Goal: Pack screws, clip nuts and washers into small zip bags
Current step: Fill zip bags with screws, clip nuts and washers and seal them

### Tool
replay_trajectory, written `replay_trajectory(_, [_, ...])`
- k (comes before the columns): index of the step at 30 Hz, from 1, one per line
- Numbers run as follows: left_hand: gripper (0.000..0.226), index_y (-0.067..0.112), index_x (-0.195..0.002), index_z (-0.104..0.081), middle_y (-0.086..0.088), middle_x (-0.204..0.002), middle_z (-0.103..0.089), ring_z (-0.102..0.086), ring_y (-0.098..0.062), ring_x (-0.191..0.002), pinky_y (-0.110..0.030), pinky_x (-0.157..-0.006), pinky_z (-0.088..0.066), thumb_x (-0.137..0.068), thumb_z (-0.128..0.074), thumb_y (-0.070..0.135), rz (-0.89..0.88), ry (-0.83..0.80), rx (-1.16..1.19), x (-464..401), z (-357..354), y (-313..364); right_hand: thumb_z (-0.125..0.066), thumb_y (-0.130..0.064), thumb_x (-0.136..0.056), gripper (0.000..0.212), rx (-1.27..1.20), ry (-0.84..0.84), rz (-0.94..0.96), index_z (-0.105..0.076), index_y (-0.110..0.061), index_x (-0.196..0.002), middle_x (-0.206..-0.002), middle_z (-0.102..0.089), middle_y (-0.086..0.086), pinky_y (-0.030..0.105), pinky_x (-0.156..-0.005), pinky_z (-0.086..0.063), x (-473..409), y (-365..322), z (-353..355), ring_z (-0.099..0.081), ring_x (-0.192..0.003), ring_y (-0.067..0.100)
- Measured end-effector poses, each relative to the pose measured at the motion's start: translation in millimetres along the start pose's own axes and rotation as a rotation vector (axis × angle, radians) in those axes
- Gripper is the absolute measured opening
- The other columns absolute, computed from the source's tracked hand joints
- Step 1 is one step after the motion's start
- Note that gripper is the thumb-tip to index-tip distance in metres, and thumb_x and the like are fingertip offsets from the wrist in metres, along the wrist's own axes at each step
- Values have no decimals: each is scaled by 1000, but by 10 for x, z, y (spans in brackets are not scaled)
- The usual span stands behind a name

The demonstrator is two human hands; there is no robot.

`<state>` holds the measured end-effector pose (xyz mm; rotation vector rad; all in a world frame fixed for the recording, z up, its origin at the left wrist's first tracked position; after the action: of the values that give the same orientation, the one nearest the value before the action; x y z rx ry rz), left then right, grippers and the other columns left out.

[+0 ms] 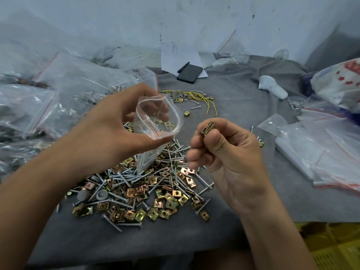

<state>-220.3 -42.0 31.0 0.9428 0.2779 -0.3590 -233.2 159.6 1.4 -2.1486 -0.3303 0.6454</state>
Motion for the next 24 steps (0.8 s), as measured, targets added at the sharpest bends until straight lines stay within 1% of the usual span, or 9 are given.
replay_trajectory(4, [50, 40, -114, -65, 12, -117, -76, -72, -11, -116, -42, -106, -52, -71, -84, 59, -3, -5, 12, -6, 0, 7, -83, -23, -75, 18, 71, 71, 15, -81, -11, -89, -79, -78, 10, 28, -59, -62, 6, -27, 14, -78, -69, 24])
replay_trajectory(7, [50, 39, -115, -65, 12, -117, -76, -72, -13, -117, -46, -108, -52, -73, -85, 57, -22, -14, 10, -8, -13, 12, -81, -20, -73, 19, 63, 129, -10, -83, -11, -89, -82, -79, 13, 28, -62, -63, -11, -19, 31, -79, -73, 25])
replay_trajectory(11, [50, 38, -116, -65, 9, -118, -75, -71, -15, -119, -46, -109, -51, -74, -86, 55, -30, -39, 26, -13, -41, 22, -78, -21, -72, 22, 48, 192, -7, -83, -7, -88, -81, -78, 15, 27, -59, -62, -42, 40, 27, -78, -69, 25])
replay_trajectory(14, [50, 37, -116, -65, 11, -118, -75, -71, -12, -119, -45, -108, -52, -74, -85, 55, -27, -52, 16, -13, -56, 26, -75, -23, -77, 24, 37, 208, 16, -80, -3, -89, -83, -77, 16, 26, -59, -61, -51, 86, 22, -76, -68, 24])
replay_trajectory(17, [50, 38, -117, -65, 14, -117, -75, -71, -7, -118, -44, -107, -52, -74, -86, 54, -24, -55, 8, -8, -62, 23, -71, -21, -85, 22, 29, 204, 48, -79, -2, -94, -86, -76, 16, 24, -61, -59, -62, 83, 53, -74, -70, 21])
replay_trajectory(19, [51, 39, -117, -65, 15, -118, -75, -70, -4, -118, -42, -106, -53, -73, -87, 54, -23, -53, 9, -4, -60, 20, -74, -23, -87, 19, 51, 198, 70, -80, -8, -95, -85, -76, 10, 24, -62, -56, -70, 83, 76, -70, -70, 16])
replay_trajectory(21, [51, 41, -117, -65, 17, -118, -75, -70, -2, -118, -40, -104, -53, -73, -86, 55, -24, -54, 6, -3, -59, 16, -80, -31, -82, 19, 94, 195, 91, -82, -16, -93, -82, -72, 3, 24, -65, -52, -71, 98, 95, -62, -69, 11])
replay_trajectory(23, [51, 42, -117, -65, 19, -119, -75, -69, 0, -119, -39, -104, -53, -74, -86, 58, -20, -57, 5, -6, -65, 13, -82, -38, -80, 21, 195, 197, 132, -82, -22, -93, -81, -68, -1, 24, -67, -48, -57, 101, 99, -55, -71, 9])
replay_trajectory(24, [51, 43, -118, -65, 20, -120, -74, -69, 2, -118, -39, -104, -52, -74, -86, 59, -15, -60, 3, -7, -67, 15, -82, -39, -81, 21, 276, 202, 158, -82, -23, -95, -83, -68, -1, 24, -68, -47, -48, 92, 96, -55, -73, 9])
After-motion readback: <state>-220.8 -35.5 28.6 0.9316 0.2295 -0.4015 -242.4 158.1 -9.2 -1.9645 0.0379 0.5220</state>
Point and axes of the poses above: each hand's wrist, its own x-axis away from the middle knuckle, its own z-axis out of the back of the hand, y = z × x, the point moved 4 cm from there along -x, towards the middle knuckle
